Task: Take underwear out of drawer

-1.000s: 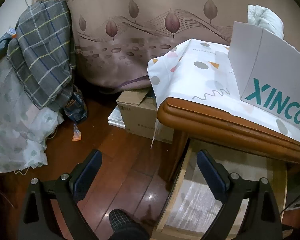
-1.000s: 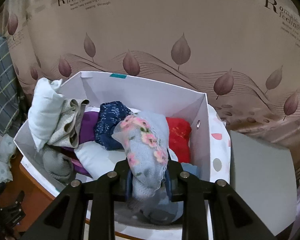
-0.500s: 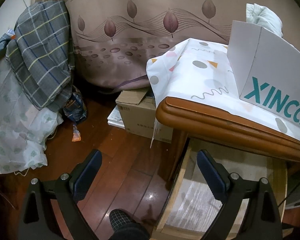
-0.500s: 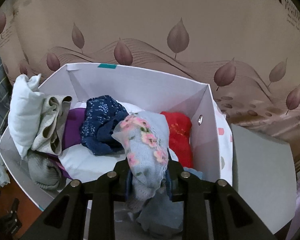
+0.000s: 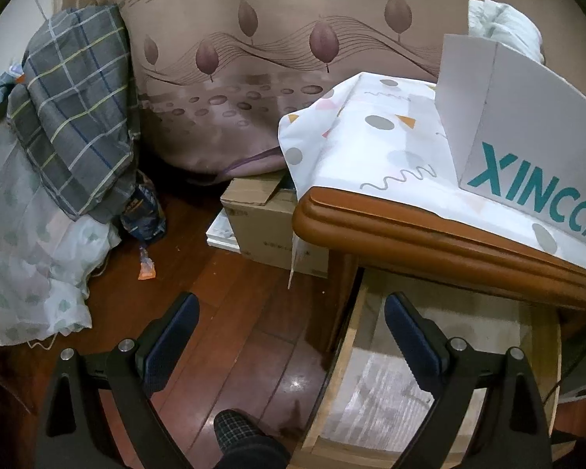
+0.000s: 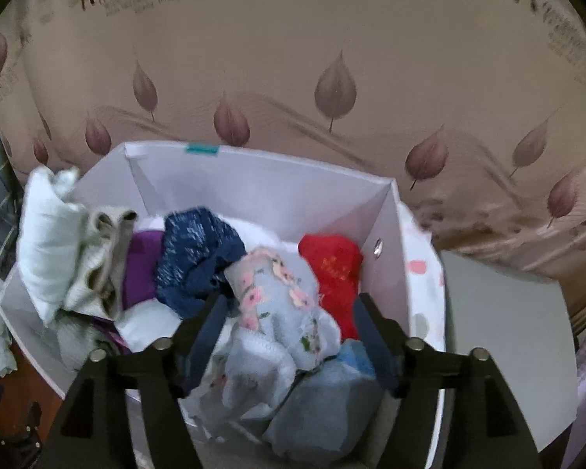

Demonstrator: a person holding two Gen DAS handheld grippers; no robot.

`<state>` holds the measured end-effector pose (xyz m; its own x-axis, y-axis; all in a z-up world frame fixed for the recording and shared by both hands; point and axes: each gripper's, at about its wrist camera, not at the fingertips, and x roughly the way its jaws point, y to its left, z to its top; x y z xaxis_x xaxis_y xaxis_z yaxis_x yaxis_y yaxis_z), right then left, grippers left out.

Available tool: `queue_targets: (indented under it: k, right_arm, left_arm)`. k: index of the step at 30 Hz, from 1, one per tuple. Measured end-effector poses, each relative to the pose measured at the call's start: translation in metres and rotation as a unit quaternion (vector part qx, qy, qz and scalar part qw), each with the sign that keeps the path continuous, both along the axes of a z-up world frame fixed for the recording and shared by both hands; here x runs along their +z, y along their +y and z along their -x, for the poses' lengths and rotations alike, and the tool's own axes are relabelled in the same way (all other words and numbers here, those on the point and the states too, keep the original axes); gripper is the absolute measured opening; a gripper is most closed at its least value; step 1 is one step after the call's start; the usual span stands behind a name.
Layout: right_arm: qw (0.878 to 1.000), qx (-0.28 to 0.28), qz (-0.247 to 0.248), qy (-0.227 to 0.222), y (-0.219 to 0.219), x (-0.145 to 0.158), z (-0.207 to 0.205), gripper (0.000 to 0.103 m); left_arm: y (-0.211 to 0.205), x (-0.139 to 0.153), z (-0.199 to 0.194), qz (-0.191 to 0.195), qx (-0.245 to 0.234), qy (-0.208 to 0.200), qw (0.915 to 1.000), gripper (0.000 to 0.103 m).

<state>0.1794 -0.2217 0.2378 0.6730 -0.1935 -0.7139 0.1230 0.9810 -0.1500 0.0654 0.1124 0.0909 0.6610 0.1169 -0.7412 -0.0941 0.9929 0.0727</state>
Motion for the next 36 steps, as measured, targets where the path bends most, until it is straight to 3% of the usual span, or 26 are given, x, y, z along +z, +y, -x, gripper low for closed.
queue_targets:
  k: [7,8,13,20,28,36]
  right_arm:
    - [0.998,0.026,-0.03,-0.057,0.014,0.038,0.067,0.077]
    - [0.997,0.027,-0.032,-0.064,0.015,0.04,0.078,0.081]
    - [0.995,0.024,-0.02,-0.094,0.026,0.039,0.139,0.082]
    - [0.998,0.016,-0.009,-0.061,0.045,-0.028,0.204,0.082]
    - [1.0,0.009,-0.008,0.0,0.063,-0.105,0.232,0.082]
    - [0.999,0.013,-0.009,0.029,0.072,-0.138,0.244,0.082]
  left_arm:
    - [-0.009,-0.002,0.003,-0.008,-0.014,0.002,0.9999,0.095]
    - [-0.011,-0.002,0.004,-0.012,-0.017,0.004,0.9998,0.095]
    - [-0.015,0.004,0.014,-0.009,-0.036,-0.008,0.9993,0.095]
    - [-0.026,-0.003,0.025,0.007,-0.051,0.004,0.9987,0.095]
    - [-0.036,-0.013,0.055,-0.002,-0.074,0.021,0.997,0.095]
    - [-0.048,-0.026,0.067,0.005,-0.083,0.051,0.9952,0.095]
